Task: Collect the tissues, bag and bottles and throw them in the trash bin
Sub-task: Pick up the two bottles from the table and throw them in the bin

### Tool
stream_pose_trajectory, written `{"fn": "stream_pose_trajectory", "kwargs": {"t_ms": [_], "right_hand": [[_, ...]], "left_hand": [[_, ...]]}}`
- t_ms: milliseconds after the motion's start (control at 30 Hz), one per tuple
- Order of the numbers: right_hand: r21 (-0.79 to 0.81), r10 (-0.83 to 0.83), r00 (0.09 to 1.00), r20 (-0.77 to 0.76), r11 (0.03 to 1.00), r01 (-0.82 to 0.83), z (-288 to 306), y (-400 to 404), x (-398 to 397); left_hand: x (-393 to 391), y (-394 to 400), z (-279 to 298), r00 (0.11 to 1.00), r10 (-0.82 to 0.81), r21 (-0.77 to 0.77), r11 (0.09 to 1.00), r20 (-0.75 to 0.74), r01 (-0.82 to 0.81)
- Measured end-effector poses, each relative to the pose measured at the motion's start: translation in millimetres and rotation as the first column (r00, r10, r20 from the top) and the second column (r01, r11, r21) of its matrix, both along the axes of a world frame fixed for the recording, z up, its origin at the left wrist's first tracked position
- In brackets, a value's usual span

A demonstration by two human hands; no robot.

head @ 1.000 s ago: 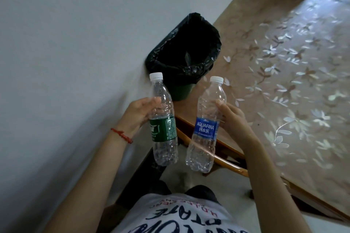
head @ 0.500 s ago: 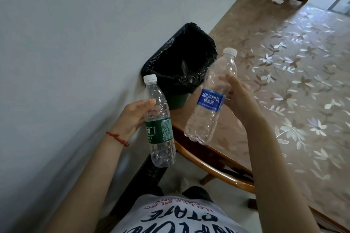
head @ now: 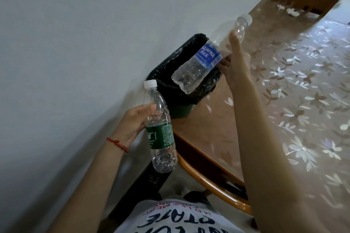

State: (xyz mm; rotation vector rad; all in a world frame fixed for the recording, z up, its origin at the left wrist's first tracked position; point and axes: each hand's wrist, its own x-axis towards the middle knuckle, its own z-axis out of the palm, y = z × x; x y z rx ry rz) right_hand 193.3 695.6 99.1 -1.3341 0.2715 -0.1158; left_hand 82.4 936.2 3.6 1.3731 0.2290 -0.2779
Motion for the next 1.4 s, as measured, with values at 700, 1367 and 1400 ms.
{"fn": "stream_pose_trajectory", "kwargs": {"t_ms": [700, 1367, 1400], "right_hand": [[-0.385, 0.068, 0.988, -0.136, 0.916, -0.116, -32.8, 25.1, 21.1], [-0.992, 0.280, 0.960, -0.003, 0.123, -0.039, -90.4, -23.7, -107.4], [-0.994, 0.282, 0.959, -0.018, 0.099, -0.048, -94.4, -25.4, -110.0]], "left_hand": [[-0.6, -3.0, 10.3, 0.998, 0.063, -0.031, 0.998, 0.033, -0.062], [66.0, -28.5, 100.4, 0.979, 0.069, 0.031, 0.997, 0.190, -0.076], [71.5, -33.4, 102.1, 0.981, 0.071, 0.037, 0.996, 0.183, -0.079]]}}
